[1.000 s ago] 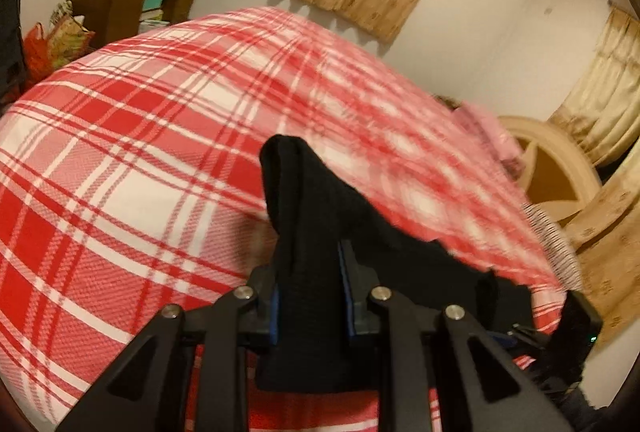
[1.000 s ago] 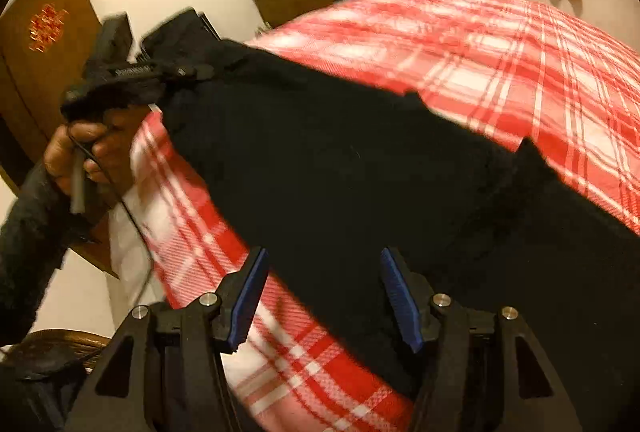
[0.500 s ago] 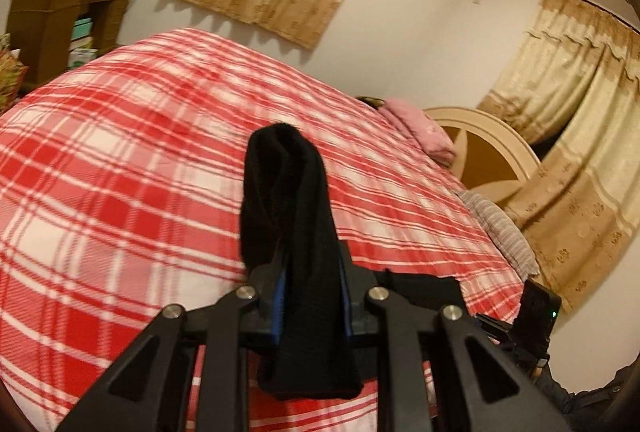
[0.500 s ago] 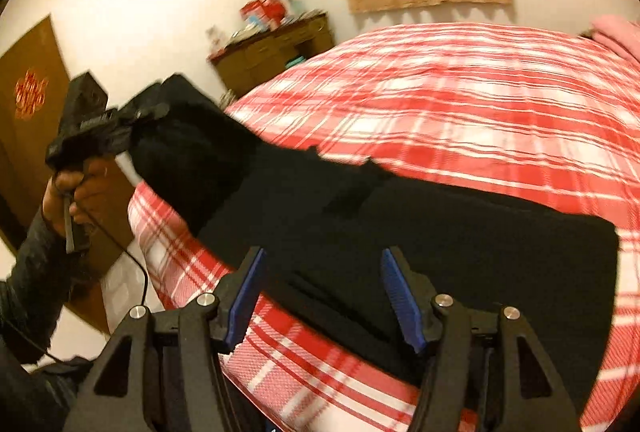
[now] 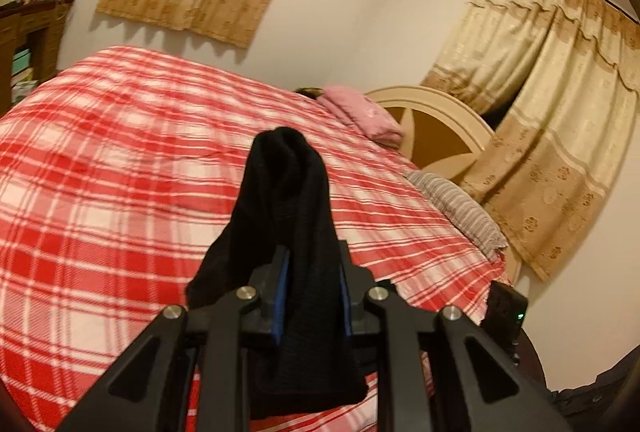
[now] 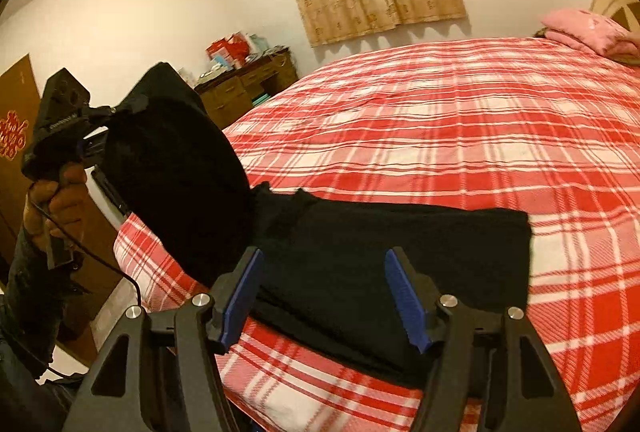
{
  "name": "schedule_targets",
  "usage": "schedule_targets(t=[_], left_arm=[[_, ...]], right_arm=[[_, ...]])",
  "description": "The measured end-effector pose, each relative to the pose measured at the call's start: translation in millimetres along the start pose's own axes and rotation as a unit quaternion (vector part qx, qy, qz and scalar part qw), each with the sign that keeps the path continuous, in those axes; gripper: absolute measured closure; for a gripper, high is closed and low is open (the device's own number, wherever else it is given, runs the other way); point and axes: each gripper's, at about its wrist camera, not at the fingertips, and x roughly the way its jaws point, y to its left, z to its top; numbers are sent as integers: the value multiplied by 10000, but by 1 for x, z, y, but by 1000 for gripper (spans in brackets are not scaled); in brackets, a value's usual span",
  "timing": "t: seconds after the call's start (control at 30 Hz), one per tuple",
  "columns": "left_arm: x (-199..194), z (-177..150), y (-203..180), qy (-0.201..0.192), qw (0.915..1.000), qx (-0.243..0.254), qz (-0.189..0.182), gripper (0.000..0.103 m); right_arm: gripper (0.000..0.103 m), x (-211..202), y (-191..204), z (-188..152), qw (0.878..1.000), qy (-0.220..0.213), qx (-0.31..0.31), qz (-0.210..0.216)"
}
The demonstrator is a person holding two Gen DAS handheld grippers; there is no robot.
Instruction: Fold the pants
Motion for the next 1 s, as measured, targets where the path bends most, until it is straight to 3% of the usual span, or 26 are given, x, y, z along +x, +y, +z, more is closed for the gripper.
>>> schedule_targets(t=[0.3,0.6,0.83,1.0], left_arm=[[46,6,-53,372,9977,235,-509,82],[106,-7,-94,963,9911,606,-684,82],[161,-41,-114,1579,9822,901,-480,82],[197,-75,-130,2057,9684,1402,-137,79]], right_arm=[[37,-28,-43,0,9957,-494,678,-390],[37,-47,-88,-5,9833,-803,1416,-818],[37,-57,-116,-10,9714,-955,1848,-1147],[37,-56,-125,-14,9673,-956,1992,-1249]])
